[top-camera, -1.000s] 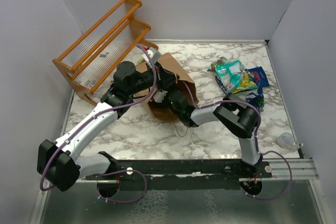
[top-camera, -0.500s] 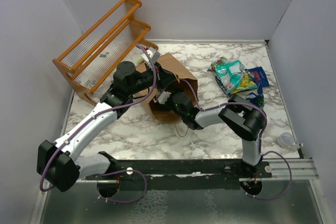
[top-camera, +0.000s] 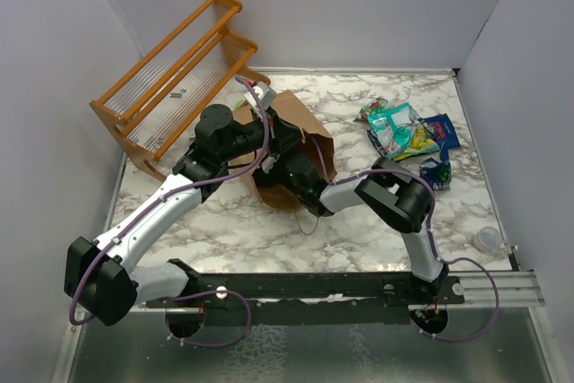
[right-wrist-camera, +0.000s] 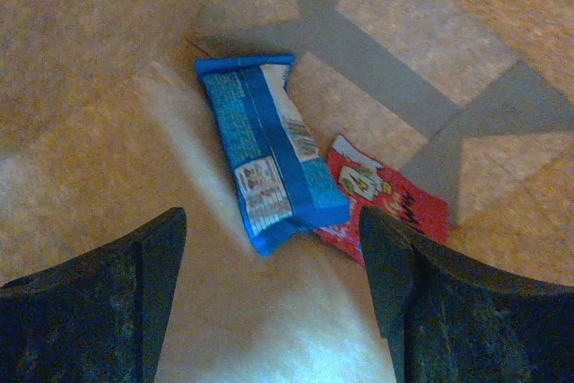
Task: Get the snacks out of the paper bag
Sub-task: Take out the snack from the paper bag.
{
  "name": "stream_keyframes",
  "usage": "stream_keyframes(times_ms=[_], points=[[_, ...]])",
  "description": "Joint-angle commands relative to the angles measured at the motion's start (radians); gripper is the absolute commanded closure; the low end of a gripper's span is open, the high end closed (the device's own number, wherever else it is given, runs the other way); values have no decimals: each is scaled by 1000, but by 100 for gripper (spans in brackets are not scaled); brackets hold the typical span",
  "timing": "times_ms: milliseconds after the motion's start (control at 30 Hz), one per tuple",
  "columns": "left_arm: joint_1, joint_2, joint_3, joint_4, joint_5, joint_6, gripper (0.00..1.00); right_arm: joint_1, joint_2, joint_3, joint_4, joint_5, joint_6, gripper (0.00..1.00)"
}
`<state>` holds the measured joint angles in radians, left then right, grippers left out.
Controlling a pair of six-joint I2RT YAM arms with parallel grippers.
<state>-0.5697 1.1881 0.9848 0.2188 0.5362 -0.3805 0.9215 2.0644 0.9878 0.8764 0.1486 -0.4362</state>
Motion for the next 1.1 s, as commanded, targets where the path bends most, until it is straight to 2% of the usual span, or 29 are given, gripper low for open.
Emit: stream_keyframes(times_ms=[0, 100, 333, 567, 733, 867, 1000, 1067], points=[[2, 11, 0, 50, 57, -21, 100, -1, 80, 104, -22, -63, 46, 22], [-2, 14, -1, 53, 65, -25, 100, -7, 122, 168, -85, -19, 41, 21], [-14, 15, -1, 54, 69, -26, 100, -40, 180, 271, -209, -44, 43, 21], [-19, 6, 3, 35, 44, -9, 100, -57, 208, 347, -366, -35, 48, 29], [-19, 2, 2, 26, 26, -4, 100, -68, 199, 345, -397, -53, 43, 42], [-19, 5, 1, 24, 17, -2, 100, -70, 203, 355, -415, -85, 43, 56], [-19, 5, 1, 16, 4, 6, 100, -72, 196, 358, -428, -84, 44, 75], [-20, 5, 1, 15, 6, 6, 100, -72, 176, 337, -414, -79, 49, 81]])
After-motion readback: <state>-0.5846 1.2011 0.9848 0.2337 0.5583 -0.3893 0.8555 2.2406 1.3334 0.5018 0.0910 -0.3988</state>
